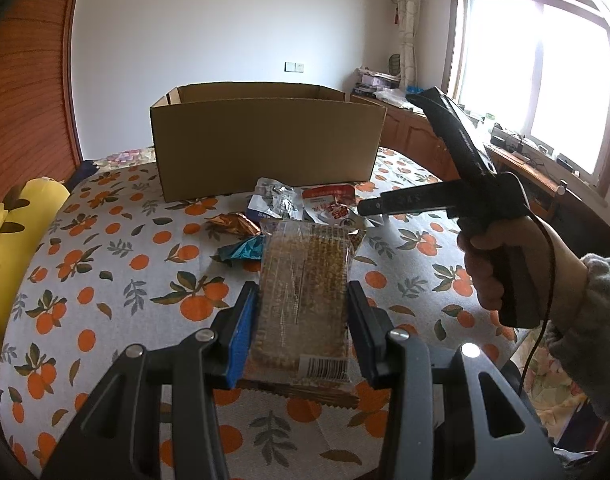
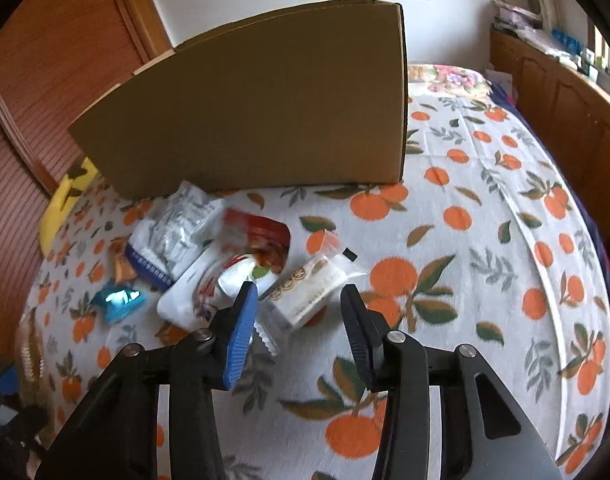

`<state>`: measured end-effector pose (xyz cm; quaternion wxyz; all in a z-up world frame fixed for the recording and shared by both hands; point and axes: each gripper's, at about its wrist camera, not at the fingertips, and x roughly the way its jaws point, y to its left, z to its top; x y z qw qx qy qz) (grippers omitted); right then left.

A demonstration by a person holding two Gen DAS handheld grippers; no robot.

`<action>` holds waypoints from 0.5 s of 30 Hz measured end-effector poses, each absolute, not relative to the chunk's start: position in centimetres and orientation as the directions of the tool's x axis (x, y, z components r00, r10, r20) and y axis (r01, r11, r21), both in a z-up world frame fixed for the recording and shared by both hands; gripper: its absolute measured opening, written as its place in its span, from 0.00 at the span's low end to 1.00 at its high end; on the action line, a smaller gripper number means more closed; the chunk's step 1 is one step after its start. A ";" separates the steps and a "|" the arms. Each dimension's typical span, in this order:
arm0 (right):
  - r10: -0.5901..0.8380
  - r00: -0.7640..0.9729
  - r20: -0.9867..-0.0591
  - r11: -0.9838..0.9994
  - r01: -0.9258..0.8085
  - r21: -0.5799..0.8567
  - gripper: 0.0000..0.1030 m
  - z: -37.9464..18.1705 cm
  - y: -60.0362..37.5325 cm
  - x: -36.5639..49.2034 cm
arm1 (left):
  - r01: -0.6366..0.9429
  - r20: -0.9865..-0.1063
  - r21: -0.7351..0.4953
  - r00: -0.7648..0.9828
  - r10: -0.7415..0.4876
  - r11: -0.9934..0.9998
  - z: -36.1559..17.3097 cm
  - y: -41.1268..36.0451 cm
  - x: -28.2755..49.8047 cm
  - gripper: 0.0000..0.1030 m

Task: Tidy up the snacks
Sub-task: 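Grasp the small white packet with the right gripper while the left holds the grain bar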

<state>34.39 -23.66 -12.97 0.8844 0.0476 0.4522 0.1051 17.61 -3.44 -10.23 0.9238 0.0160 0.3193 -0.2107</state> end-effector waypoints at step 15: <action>0.199 0.574 -0.795 0.978 -0.064 0.199 0.52 -13.1 -25.5 37.1 | 0.409 -0.605 -0.103 0.698 -0.383 0.907 -10.5 -3.9 17.5 0.42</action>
